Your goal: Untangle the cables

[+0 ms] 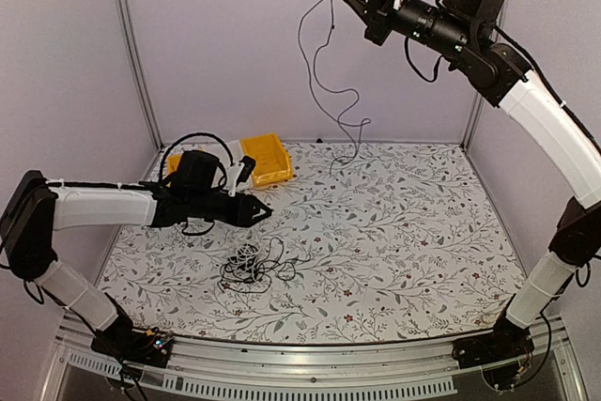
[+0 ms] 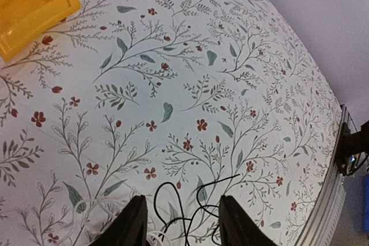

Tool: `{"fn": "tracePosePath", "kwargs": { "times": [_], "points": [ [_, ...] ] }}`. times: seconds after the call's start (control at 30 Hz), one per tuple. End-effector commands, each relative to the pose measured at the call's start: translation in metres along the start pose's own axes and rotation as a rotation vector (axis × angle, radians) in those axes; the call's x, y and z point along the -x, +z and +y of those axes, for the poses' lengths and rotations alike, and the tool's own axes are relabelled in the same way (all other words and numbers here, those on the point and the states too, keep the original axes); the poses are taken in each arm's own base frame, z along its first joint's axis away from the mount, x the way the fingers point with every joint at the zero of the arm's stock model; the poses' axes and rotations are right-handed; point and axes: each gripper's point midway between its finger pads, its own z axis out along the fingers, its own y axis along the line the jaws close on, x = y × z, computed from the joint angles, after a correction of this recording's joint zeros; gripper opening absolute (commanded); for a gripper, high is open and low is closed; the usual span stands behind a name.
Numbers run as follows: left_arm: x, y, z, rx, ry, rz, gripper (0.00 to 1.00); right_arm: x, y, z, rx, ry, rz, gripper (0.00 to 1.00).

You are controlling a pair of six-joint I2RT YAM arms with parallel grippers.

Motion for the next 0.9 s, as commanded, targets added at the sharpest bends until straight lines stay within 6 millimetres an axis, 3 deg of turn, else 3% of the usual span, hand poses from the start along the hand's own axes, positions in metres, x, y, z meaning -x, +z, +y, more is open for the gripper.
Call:
{"fn": "tracePosePath", "kwargs": {
  "times": [0.0, 0.3, 0.43, 0.53, 0.67, 0.77, 0.87],
  "points": [
    [0.057, -0.031, -0.035, -0.029, 0.071, -0.152, 0.48, -0.027, -0.013, 0.014, 0.034, 0.016, 0.077, 0.0],
    [0.137, -0.091, -0.06, 0.026, 0.117, -0.396, 0.53, -0.112, -0.03, 0.071, 0.205, 0.097, 0.269, 0.0],
    [0.15, -0.108, -0.062, 0.073, 0.16, -0.422, 0.54, -0.143, -0.034, 0.086, 0.247, 0.111, 0.34, 0.0],
    [0.157, -0.112, -0.078, 0.015, 0.217, -0.417, 0.59, -0.16, -0.035, 0.094, 0.27, 0.127, 0.385, 0.0],
    [0.159, -0.11, -0.106, -0.108, 0.292, -0.39, 0.74, -0.174, -0.035, 0.101, 0.287, 0.145, 0.423, 0.0],
    [0.164, -0.113, -0.12, -0.156, 0.334, -0.411, 0.76, -0.181, -0.036, 0.104, 0.299, 0.155, 0.44, 0.0],
    [0.173, -0.112, -0.122, -0.149, 0.336, -0.423, 0.75, -0.182, -0.037, 0.11, 0.329, 0.162, 0.44, 0.0]
  ]
}}
